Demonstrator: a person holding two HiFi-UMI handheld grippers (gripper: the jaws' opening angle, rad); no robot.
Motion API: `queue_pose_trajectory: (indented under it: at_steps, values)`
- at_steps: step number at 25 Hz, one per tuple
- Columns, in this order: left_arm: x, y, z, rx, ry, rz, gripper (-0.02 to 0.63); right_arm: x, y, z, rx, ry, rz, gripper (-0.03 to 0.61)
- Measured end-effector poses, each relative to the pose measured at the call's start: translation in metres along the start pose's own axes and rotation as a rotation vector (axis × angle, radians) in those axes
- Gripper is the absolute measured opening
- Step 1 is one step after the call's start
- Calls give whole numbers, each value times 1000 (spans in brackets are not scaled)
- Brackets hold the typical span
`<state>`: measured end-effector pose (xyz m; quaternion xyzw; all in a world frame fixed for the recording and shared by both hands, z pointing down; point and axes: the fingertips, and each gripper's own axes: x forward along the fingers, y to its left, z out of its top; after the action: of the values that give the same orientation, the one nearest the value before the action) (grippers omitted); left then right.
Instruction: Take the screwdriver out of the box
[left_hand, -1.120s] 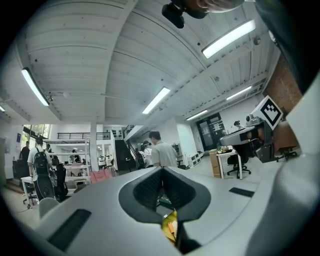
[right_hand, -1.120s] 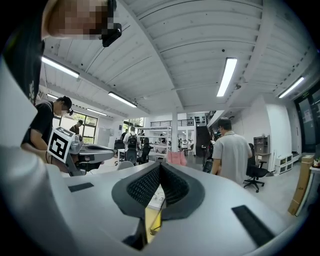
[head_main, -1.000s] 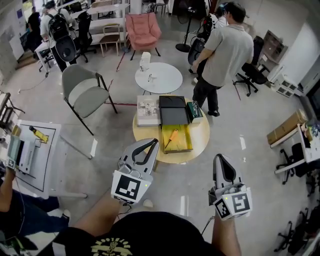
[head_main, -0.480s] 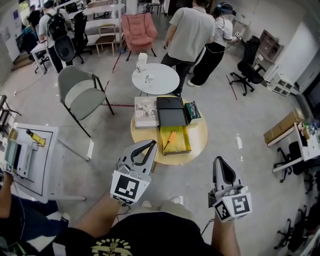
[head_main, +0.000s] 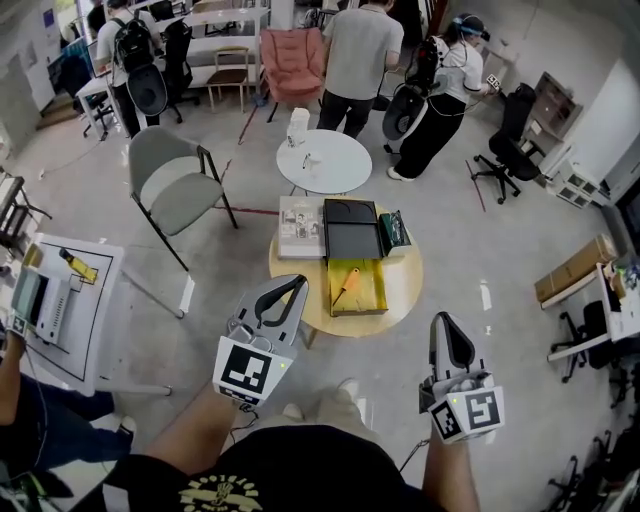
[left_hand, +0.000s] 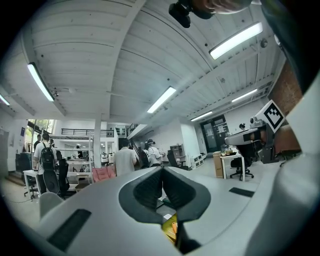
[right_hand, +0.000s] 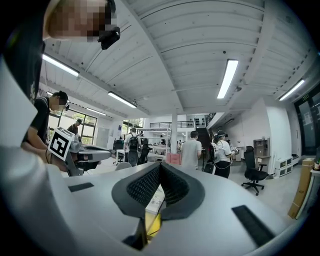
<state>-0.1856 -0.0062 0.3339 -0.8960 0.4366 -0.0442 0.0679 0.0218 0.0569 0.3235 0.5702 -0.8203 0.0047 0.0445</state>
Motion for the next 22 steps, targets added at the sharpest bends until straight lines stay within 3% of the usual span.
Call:
queue_pose_trajectory:
  at_steps: [22]
  values:
    - [45, -7, -10, 4, 35, -4, 17, 24, -48, -11, 38, -7, 6, 14]
